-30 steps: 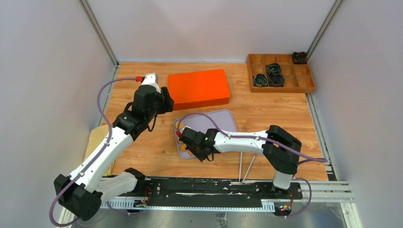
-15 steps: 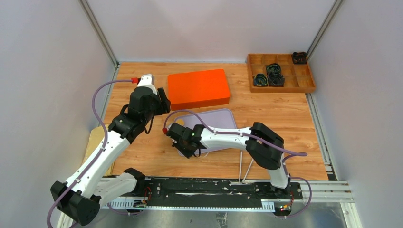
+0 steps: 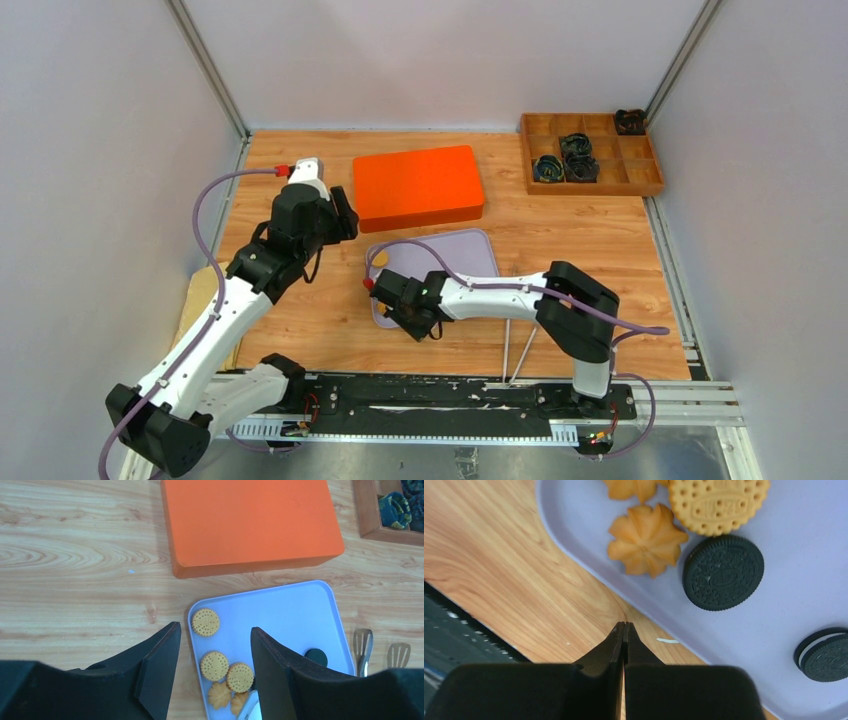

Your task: Pack the cookies

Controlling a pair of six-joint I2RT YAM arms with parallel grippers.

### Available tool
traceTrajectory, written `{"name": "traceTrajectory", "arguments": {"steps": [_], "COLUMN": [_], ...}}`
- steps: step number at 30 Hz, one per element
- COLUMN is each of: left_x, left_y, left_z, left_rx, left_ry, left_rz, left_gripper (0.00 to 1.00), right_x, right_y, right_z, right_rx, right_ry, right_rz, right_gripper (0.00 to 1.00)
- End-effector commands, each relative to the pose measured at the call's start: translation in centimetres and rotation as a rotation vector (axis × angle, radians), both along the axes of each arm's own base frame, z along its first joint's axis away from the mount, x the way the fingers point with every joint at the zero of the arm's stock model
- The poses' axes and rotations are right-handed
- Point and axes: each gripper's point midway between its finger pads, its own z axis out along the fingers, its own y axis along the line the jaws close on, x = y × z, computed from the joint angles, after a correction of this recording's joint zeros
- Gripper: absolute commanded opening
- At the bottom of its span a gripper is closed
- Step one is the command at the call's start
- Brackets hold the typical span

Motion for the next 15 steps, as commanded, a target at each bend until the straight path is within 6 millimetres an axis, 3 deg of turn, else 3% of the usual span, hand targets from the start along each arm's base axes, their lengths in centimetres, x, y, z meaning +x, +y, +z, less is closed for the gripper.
{"name": "traceTrajectory", "arguments": {"steps": [1, 9, 12, 15], "left_x": [0.3, -0.1, -0.2, -0.3], "left_y": [-0.3, 0.4, 0.8, 1.0], "left_z": [-0.9, -0.4, -0.3, -0.3], "left_rx": [-0.009, 0.009, 0.024, 0.037], "left_ry": [0.017, -0.001, -0.005, -0.004], "left_rz": [-0.006, 0.009, 0.017, 0.020], "left_gripper": [0.59, 0.59, 0.59, 0.59], "right_x": [0.2, 4.6, 6.1, 6.5], "right_y": [-1.7, -0.5, -1.1, -2.4], "right_z": [-1.1, -1.2, -1.2, 0.3], "right_rx": [-0.062, -0.072, -0.071, -0.077], "right_ry": [-0.039, -0.105, -0.100, -0.138], "right_rz": [-0.049, -0.103, -0.142, -0.164], "right_gripper": [0.00, 0.00, 0.00, 0.00]}}
